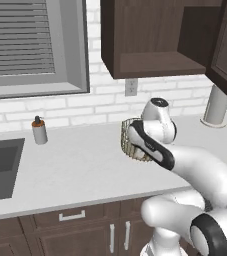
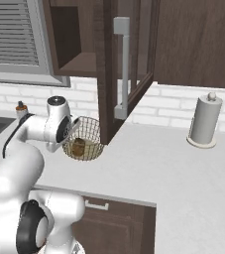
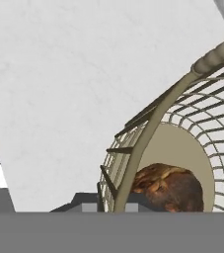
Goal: Open the cabinet, pick up the bread from the cabinet and place it in the basket. Then move the basket to the dining counter.
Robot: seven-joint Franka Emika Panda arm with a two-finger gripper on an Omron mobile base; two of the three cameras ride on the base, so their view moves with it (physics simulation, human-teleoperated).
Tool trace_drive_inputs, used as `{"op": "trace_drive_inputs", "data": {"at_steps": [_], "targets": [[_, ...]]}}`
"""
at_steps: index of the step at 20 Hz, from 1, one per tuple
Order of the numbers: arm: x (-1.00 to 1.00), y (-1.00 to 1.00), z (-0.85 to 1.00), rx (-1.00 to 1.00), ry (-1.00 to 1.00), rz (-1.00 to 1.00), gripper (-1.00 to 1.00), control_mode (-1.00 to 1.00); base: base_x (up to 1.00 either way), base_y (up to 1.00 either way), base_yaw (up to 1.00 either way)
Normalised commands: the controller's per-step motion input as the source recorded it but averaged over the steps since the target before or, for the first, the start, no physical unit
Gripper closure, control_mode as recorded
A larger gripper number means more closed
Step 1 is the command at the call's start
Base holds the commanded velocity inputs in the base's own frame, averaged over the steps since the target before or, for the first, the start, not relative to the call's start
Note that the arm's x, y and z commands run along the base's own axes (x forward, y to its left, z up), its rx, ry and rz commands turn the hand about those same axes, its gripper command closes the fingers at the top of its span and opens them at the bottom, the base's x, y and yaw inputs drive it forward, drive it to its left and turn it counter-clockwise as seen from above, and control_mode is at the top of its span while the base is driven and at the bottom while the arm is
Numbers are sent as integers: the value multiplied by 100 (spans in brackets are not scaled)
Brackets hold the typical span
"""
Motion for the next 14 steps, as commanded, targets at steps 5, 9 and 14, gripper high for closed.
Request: {"op": "trace_drive_inputs", "data": {"at_steps": [5, 9, 14], "targets": [[-85, 26, 81, -10, -4, 15, 100, -100, 0, 0, 0], [-55, 8, 65, -3, 0, 10, 100, -100, 0, 0, 0], [-39, 16, 32, -2, 4, 8, 100, -100, 0, 0, 0]]}}
